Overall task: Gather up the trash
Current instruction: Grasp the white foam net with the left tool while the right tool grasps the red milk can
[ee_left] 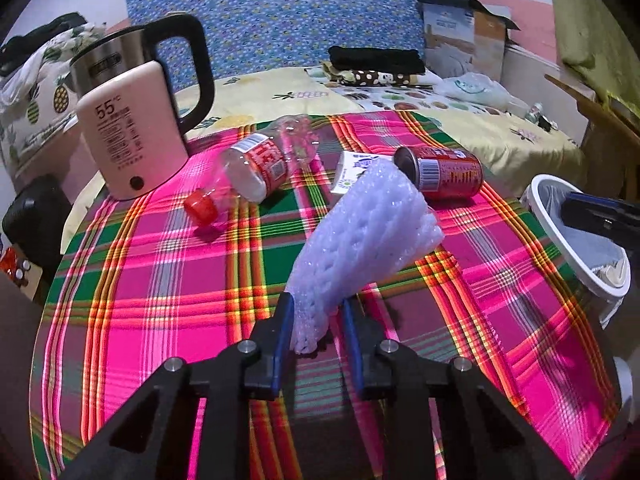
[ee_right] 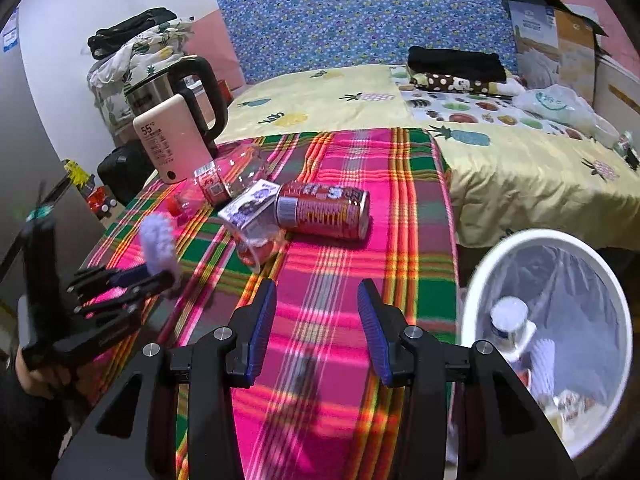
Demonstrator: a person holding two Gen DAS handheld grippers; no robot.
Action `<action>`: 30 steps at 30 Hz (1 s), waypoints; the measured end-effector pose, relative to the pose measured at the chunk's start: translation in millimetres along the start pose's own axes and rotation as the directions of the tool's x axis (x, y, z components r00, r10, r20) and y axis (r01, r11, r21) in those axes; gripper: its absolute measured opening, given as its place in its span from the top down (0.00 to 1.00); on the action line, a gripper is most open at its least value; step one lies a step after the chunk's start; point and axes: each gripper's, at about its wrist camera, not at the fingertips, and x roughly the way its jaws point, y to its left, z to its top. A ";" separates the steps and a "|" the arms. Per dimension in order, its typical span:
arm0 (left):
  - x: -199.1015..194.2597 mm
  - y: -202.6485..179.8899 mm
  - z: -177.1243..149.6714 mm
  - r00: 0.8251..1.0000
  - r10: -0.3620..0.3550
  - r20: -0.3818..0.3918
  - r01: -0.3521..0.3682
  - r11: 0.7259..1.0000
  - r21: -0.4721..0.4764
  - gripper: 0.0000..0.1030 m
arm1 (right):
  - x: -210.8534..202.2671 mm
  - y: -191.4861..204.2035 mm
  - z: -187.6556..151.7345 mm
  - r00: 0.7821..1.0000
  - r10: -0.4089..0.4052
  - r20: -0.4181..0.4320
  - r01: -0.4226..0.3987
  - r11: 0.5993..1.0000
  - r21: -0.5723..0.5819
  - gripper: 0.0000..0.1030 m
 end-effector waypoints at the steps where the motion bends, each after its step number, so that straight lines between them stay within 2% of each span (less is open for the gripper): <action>1: 0.2 1.7 0.3 1.000 0.000 -0.002 0.000 1.000 -0.007 0.74 | 6.0 -2.3 4.2 1.000 0.000 -0.004 0.000 1.000 0.000 0.58; 8: 11.9 13.1 5.7 0.998 0.039 -0.040 -0.041 0.998 -0.045 0.70 | 49.9 -21.2 23.9 0.998 0.019 -0.053 -0.019 1.000 0.015 0.58; 13: 21.8 14.2 10.5 0.999 0.018 -0.042 -0.020 0.999 -0.050 0.65 | 70.1 -26.4 31.1 0.995 0.062 -0.077 -0.060 0.998 0.033 0.58; 18: 24.7 19.5 12.0 1.000 -0.012 -0.023 0.010 0.997 -0.076 0.64 | 65.2 -13.2 27.3 0.989 0.120 -0.085 -0.119 0.993 0.019 0.58; 23: 18.8 28.2 12.2 1.000 -0.030 0.003 0.031 0.993 -0.117 0.63 | 45.7 18.5 12.1 0.977 0.187 -0.105 -0.194 0.979 -0.066 0.58; 25: 17.2 30.4 12.3 0.999 -0.034 0.010 0.035 0.992 -0.124 0.58 | 33.9 27.3 9.4 0.983 0.165 -0.076 -0.173 0.978 -0.113 0.58; 28: 16.7 32.6 12.6 0.999 -0.035 0.016 0.037 0.991 -0.130 0.56 | 19.5 27.1 11.9 0.996 0.088 0.006 -0.086 0.985 -0.152 0.58; 30: 17.4 33.1 13.0 0.999 -0.044 0.021 0.046 0.990 -0.132 0.54 | 19.3 22.9 14.7 0.997 0.069 0.022 -0.065 0.988 -0.142 0.58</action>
